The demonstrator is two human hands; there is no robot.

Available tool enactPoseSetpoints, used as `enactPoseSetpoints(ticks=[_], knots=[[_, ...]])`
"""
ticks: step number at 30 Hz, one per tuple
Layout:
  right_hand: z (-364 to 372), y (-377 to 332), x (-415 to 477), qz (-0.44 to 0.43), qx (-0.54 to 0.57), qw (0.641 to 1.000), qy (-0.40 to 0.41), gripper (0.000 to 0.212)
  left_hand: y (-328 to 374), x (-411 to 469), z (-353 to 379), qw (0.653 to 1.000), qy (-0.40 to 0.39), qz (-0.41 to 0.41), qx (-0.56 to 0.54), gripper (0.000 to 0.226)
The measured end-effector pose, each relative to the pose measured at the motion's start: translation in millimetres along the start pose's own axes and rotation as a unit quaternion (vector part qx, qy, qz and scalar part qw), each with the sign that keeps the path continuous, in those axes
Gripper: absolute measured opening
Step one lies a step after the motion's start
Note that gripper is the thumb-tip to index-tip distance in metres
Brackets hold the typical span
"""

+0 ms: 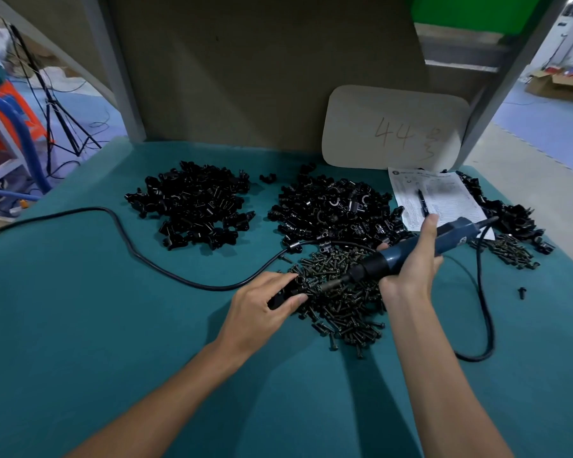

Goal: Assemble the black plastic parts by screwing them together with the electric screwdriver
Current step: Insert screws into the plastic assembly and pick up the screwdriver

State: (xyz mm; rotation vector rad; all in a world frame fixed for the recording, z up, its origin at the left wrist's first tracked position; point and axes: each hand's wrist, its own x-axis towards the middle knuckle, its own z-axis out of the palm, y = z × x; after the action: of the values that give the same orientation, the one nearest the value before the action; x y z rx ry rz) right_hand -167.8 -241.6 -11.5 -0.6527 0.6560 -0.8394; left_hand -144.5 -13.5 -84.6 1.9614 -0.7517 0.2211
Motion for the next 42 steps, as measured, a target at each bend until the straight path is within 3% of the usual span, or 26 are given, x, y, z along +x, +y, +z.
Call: enactPoseSetpoints(ticks=[5,16,31,42], knots=[[2.3,7.1,-6.0,0.012,0.007,1.000,0.001,0.058,0.1,-0.1,-0.4,1.000,-0.005,0.004,-0.012,0.045],[1.6,12.9,-4.3,0.019,0.081,0.997,-0.002,0.068,2.9,0.1,-3.1,0.999,-0.009,-0.007,-0.034,0.047],[-3.0,17.7,-1.4,0.017,0.104,0.994,-0.020,0.044,2.8,0.9,-3.7,0.997,-0.023,-0.037,-0.065,0.044],[-6.7,21.1,0.4,0.032,0.110,0.993,-0.041,0.038,-2.3,0.4,-1.0,0.998,-0.027,-0.035,-0.042,0.059]])
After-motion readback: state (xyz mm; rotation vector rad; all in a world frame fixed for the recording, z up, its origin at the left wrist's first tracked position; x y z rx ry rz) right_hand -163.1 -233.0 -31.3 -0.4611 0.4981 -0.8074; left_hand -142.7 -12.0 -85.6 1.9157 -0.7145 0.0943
